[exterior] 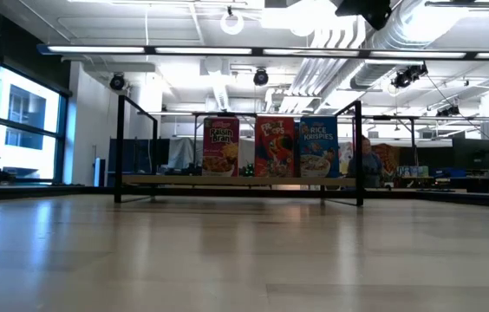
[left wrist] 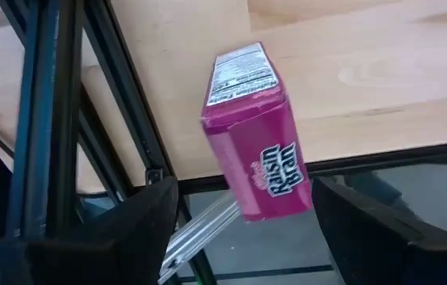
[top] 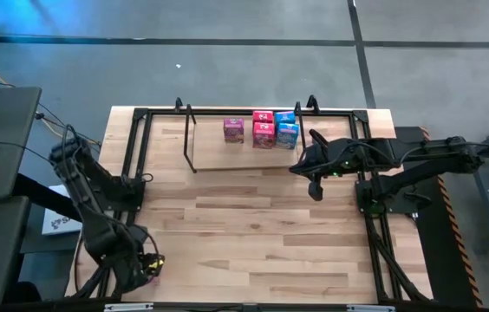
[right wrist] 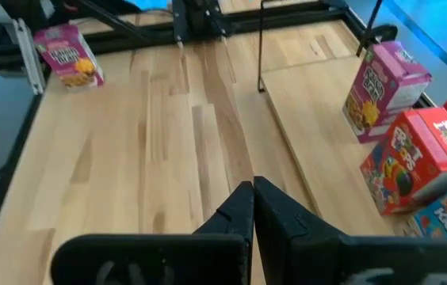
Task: Stack cereal on shelf
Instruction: Put the violet cereal box on the shelf aligned with the other violet cereal box
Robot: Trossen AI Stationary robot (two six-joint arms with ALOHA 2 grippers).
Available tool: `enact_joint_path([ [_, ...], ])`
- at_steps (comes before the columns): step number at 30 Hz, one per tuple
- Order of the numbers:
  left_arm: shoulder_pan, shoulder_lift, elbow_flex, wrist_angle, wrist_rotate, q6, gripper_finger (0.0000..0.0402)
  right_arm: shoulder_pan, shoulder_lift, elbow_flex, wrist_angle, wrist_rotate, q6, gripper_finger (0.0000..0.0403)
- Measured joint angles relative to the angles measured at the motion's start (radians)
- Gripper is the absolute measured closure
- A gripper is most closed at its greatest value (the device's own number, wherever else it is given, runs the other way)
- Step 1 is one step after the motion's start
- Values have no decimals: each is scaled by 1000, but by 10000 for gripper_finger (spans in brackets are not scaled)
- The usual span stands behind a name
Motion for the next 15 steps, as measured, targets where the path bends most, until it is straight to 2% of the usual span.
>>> enact_joint_path([
  [9, 35, 16, 0, 17, -9, -3, 119, -5, 0, 0, -38, 0, 2, 403],
  [15, 31, 26, 0, -9, 20, -9, 119, -5, 0, 0, -39, 0, 0, 403],
])
